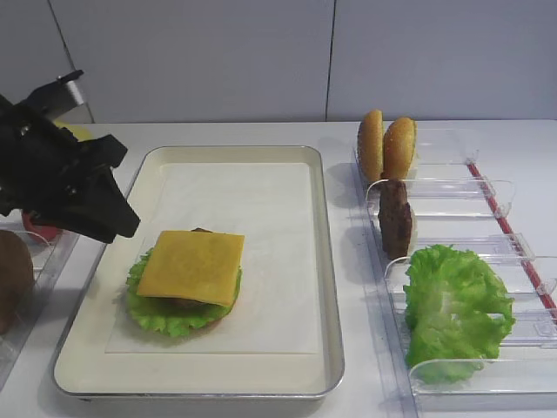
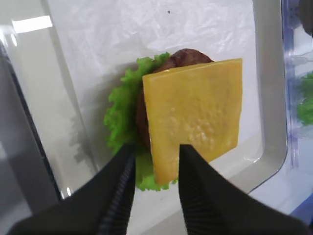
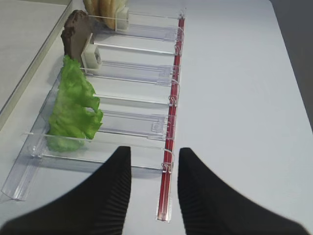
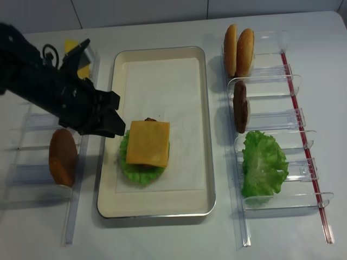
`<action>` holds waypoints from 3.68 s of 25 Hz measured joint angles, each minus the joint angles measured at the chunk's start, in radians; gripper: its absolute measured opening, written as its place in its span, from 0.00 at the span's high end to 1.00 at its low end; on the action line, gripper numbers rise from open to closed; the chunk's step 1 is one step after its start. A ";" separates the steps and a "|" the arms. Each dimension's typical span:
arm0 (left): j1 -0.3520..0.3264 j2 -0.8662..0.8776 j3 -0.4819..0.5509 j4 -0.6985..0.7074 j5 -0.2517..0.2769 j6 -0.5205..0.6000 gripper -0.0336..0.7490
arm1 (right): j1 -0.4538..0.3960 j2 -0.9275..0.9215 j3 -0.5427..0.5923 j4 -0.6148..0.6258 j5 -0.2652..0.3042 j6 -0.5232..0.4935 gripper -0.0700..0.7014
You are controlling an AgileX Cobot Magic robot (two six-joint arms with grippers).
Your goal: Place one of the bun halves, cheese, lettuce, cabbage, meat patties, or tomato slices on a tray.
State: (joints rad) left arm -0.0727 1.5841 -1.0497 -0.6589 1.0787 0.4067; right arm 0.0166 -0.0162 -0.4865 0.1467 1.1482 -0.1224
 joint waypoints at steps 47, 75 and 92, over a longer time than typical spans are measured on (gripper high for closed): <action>0.000 -1.228 0.378 0.659 0.183 -0.423 0.69 | 0.000 0.000 0.000 0.000 0.000 0.000 0.58; 0.000 -1.600 0.555 0.645 0.109 -0.428 0.72 | 0.000 0.000 0.001 0.000 0.000 0.000 0.58; 0.023 -1.600 0.555 0.645 0.109 -0.428 0.72 | 0.000 0.000 0.001 0.000 0.000 0.000 0.58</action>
State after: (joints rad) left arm -0.0495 -0.0160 -0.4945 -0.0142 1.1879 -0.0210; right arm 0.0166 -0.0162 -0.4857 0.1467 1.1482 -0.1226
